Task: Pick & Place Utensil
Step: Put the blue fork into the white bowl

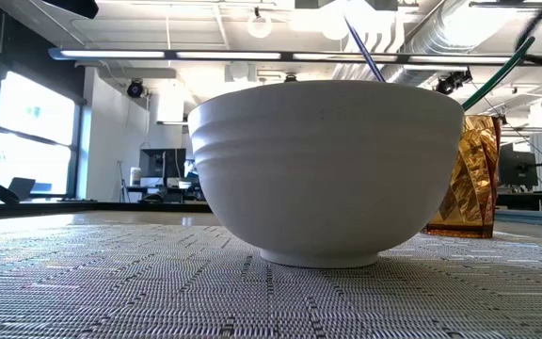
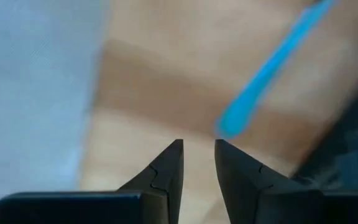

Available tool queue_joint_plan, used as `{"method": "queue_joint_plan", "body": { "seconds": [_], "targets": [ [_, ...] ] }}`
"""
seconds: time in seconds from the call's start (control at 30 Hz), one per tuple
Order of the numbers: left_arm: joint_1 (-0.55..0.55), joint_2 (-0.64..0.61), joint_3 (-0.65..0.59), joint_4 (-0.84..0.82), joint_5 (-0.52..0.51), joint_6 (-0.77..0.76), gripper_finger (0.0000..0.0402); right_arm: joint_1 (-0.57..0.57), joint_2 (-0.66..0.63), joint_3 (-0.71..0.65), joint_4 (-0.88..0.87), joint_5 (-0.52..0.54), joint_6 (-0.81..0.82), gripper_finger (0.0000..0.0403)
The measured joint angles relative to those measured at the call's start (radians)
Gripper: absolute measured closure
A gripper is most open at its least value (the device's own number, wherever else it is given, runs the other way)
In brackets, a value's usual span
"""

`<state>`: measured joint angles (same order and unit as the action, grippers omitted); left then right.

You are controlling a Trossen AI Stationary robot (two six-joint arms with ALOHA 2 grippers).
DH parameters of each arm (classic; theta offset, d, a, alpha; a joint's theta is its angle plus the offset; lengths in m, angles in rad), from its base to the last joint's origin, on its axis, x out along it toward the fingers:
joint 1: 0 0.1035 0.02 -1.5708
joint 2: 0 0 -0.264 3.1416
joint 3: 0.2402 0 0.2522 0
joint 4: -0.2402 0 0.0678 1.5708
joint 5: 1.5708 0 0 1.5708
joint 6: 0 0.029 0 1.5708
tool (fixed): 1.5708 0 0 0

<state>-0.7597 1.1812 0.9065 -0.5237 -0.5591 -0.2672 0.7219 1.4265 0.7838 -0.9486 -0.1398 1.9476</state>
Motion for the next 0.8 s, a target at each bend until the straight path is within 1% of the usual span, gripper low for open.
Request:
{"method": "queue_joint_plan", "body": {
  "seconds": [0.07, 0.13, 0.27, 0.37, 0.43, 0.57, 0.8],
  "targets": [
    [0.0, 0.0, 0.0, 0.0, 0.0, 0.0, 0.0204, 0.016, 0.0, 0.004, -0.073, 0.044, 0.039, 0.0318],
    [0.0, 0.0, 0.0, 0.0, 0.0, 0.0, 0.0204, 0.029, -0.001, -0.005, -0.1, 0.072, 0.065, 0.0318],
    [0.0, 0.0, 0.0, 0.0, 0.001, 0.0, 0.0204, 0.045, -0.001, -0.074, -0.078, 0.105, 0.143, 0.0318],
    [0.0, 0.0, 0.0, 0.0, 0.001, 0.0, 0.0204, 0.032, -0.001, -0.138, -0.023, 0.108, 0.182, 0.0318],
    [0.0, 0.0, 0.0, 0.0, 0.001, 0.0, 0.0204, 0.021, -0.001, -0.165, -0.021, 0.096, 0.196, 0.0318],
    [0.0, 0.0, 0.0, 0.0, 0.002, 0.0, 0.0204, 0.003, -0.004, -0.179, -0.014, 0.085, 0.194, 0.0318],
    [0.0, 0.0, 0.0, 0.0, 0.002, -0.004, 0.0204, 0.007, -0.024, -0.188, 0.008, 0.082, 0.184, 0.0318]
  ]
}}
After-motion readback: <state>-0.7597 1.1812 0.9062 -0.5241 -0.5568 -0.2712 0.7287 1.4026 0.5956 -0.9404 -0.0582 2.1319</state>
